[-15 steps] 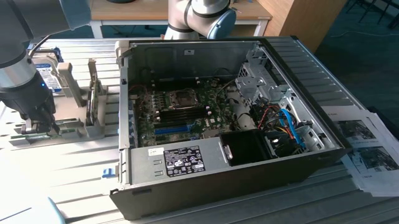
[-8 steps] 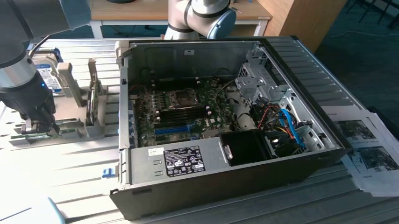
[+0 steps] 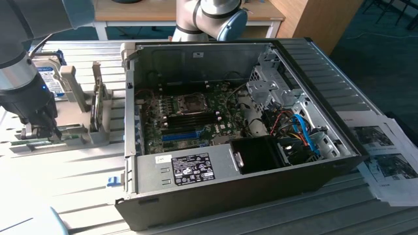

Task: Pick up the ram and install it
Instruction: 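Pick up the ram and move it above insertion slot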

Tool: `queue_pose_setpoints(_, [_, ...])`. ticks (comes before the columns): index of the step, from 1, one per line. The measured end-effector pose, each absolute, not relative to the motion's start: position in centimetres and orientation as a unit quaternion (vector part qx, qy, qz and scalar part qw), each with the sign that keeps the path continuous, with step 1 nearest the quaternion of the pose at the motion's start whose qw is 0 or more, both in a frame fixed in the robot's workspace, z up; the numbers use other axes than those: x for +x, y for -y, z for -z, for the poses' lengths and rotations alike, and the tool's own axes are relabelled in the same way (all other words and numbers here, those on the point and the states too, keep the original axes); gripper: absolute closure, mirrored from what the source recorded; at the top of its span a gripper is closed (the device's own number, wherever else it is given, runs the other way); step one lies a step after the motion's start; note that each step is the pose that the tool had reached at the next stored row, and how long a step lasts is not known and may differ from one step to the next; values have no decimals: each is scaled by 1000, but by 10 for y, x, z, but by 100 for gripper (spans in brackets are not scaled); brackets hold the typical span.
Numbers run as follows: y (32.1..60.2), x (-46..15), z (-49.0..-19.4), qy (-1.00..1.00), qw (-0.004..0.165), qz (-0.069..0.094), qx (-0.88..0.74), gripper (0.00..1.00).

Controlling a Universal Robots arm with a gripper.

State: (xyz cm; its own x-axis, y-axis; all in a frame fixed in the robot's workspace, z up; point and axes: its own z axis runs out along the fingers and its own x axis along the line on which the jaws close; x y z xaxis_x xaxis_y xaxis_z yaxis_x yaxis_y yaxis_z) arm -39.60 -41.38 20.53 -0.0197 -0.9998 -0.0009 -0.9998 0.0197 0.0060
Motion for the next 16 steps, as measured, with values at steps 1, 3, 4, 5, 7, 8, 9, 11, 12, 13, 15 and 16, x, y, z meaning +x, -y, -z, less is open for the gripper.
queue_pose_setpoints(1, [414,-396,-206,714,2,2,700,88])
queue_pose_setpoints(3, [414,-396,-208,714,2,2,700,88])
queue_pose_setpoints(4, [414,-396,-209,714,2,2,700,88])
queue_pose_setpoints(5, [414,-396,-210,714,2,2,700,88])
queue_pose_setpoints(7, [414,-396,-211,714,2,2,700,88])
queue_pose_setpoints(8, [414,-396,-212,714,2,2,700,88])
queue_pose_setpoints(9, [414,-396,-213,714,2,2,700,88])
queue_pose_setpoints(11, [414,-396,-215,714,2,2,700,88])
queue_pose_setpoints(12, [414,-396,-217,714,2,2,700,88])
queue_pose_setpoints(13, [414,-396,-218,714,2,2,700,88])
queue_pose_setpoints(15, [414,-396,-220,714,2,2,700,88])
queue_pose_setpoints(16, [414,-396,-221,714,2,2,700,88])
